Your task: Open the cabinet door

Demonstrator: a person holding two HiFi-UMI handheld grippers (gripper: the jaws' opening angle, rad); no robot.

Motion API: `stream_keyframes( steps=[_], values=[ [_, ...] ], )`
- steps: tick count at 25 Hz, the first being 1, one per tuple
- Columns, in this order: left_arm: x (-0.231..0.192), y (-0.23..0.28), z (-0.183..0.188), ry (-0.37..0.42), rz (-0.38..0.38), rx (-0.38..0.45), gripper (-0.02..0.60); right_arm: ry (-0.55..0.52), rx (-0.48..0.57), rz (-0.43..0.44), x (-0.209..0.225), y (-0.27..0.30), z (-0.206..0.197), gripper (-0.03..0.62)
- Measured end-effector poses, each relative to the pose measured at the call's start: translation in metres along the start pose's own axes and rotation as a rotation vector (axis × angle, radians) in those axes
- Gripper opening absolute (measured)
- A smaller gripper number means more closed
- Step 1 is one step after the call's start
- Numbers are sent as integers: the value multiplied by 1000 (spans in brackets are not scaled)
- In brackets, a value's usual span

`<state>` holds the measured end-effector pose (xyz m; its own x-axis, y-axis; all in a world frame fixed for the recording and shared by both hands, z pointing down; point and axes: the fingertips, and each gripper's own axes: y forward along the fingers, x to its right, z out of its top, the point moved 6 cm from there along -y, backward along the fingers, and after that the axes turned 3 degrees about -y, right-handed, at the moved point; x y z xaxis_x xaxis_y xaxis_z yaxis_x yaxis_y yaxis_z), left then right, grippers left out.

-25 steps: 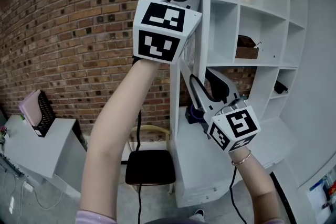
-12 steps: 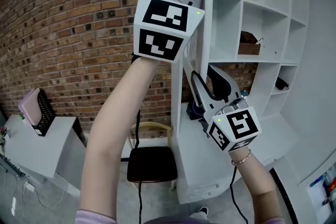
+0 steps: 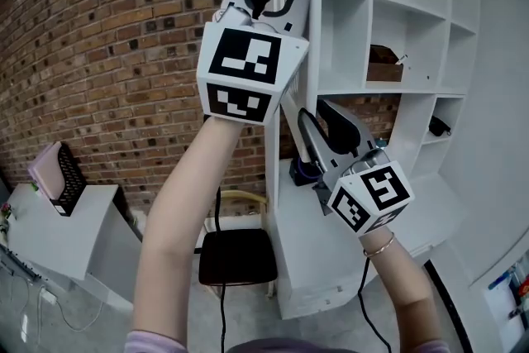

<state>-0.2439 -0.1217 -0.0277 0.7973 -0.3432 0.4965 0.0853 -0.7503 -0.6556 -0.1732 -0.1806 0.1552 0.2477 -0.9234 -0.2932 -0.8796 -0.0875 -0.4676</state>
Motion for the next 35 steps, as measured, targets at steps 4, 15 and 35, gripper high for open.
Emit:
stream_keyframes(
  steps=[4, 15, 35],
  values=[
    [12, -21, -13, -54, 24, -4, 64, 30, -13, 3, 5, -14, 1, 109],
    [51, -111, -66, -269, 111, -159, 26, 146, -98, -44, 9, -73, -22, 57],
    [167, -245, -158, -513, 144, -588, 5, 234, -291, -113, -7, -180, -66, 11]
  ],
)
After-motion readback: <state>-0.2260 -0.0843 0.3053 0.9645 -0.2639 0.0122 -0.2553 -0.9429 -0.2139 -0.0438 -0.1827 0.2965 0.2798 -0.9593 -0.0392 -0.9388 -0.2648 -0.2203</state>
